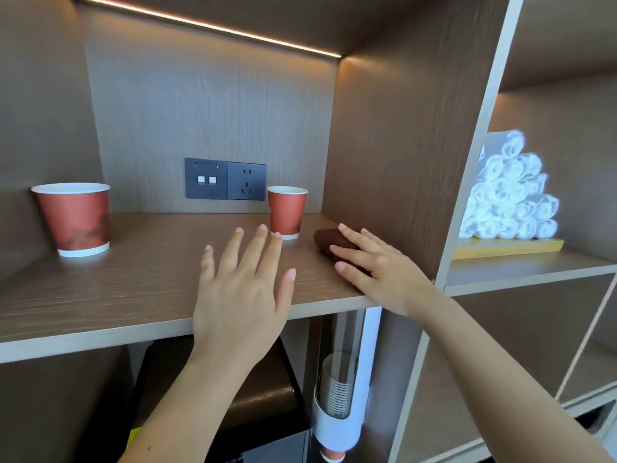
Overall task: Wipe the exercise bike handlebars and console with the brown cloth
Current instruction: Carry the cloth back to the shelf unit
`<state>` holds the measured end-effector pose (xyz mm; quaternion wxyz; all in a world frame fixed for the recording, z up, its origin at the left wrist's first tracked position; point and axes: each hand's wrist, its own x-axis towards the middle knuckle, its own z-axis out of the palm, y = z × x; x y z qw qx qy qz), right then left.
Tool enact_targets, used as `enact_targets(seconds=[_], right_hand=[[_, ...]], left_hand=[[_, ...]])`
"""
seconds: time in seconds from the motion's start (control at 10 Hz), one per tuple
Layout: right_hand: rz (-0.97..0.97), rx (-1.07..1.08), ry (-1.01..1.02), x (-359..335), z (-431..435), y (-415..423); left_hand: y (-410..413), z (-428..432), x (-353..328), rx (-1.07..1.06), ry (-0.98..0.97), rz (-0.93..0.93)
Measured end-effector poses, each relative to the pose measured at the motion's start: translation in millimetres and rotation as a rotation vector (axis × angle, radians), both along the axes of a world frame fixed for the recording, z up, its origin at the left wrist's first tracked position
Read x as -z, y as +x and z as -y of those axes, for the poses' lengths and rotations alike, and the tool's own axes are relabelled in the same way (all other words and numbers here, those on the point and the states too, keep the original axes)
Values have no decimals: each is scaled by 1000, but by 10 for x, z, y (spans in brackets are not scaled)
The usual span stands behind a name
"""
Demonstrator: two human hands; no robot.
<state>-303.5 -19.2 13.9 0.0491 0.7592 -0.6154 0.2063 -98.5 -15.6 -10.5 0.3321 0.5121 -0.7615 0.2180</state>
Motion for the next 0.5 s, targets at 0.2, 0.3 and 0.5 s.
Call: enact_targets(seconds=[0.2, 0.3, 0.5], right_hand=[[45, 39, 30, -62, 75, -273], [49, 41, 5, -68, 110, -295], [99, 104, -250, -13, 17, -191]], left_hand=[[-49, 9, -4, 18, -14, -14], [-84, 43, -15, 27, -31, -26], [-243, 128, -2, 28, -64, -152]])
